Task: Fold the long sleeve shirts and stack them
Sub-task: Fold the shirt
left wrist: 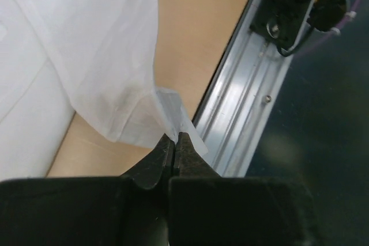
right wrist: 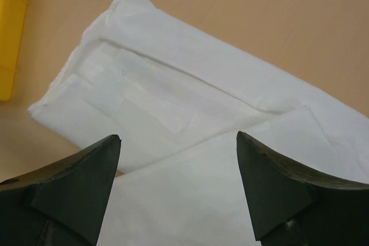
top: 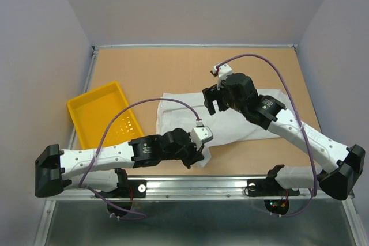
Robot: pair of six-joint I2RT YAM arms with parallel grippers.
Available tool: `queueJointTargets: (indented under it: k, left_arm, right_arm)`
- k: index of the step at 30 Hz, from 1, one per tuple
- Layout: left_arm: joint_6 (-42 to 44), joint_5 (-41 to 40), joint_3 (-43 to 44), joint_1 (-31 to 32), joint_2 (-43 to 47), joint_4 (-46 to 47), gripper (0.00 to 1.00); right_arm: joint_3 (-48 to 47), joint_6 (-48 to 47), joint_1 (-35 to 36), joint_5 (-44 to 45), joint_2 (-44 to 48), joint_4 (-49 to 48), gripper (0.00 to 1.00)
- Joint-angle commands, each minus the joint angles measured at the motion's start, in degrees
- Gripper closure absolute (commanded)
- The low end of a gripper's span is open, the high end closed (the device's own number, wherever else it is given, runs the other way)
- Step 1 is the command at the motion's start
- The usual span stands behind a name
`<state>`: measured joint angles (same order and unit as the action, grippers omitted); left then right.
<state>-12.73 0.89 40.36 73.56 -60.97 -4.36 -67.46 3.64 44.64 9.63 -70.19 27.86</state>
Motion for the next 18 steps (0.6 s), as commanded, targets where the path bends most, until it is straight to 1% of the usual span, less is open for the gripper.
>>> queueJointTargets:
  k: [1,4,6,7,12,14,17,18]
  left_arm:
    - [3.9,11.8,6.1,0.5,0.3,-0.6,1.0]
    - [6.2,15.0,9.2,0.9,-3.8,-0.6,1.0]
    - [7.2,16.9,11.0,1.2,-7.2,-0.6,1.0]
    - [8.2,18.7,12.9,2.0,-9.3,-0.6,1.0]
    - [10.0,24.5,17.5,4.5,-14.1,-0.7,1.0]
    - [11.0,25.4,18.6,5.4,-15.9,-1.3,1.0]
    - [12.4,27.3,21.9,6.0,-18.2,-3.0,1.0]
    - [14.0,28.9,23.5,6.0,-18.6,-3.1,1.0]
  right_arm:
    - [-2.6,2.6,-1.7,6.6,0.7,-1.1,0.14]
    - [-2.1,4.0,-2.5,11.1,0.7,-1.1,0.14]
    - [-1.4,4.7,-3.1,12.7,0.7,-1.1,0.14]
    - [-0.7,5.6,-4.5,13.2,0.6,-1.1,0.14]
    - [1.5,8.0,-9.3,13.9,-0.7,-1.1,0.14]
    - [1.7,8.9,-10.5,13.9,-1.7,-1.1,0.14]
    - [1.7,10.2,-12.9,14.0,-5.0,-1.1,0.15]
    - [1.4,10.8,-14.8,14.1,-6.0,-1.1,0.16]
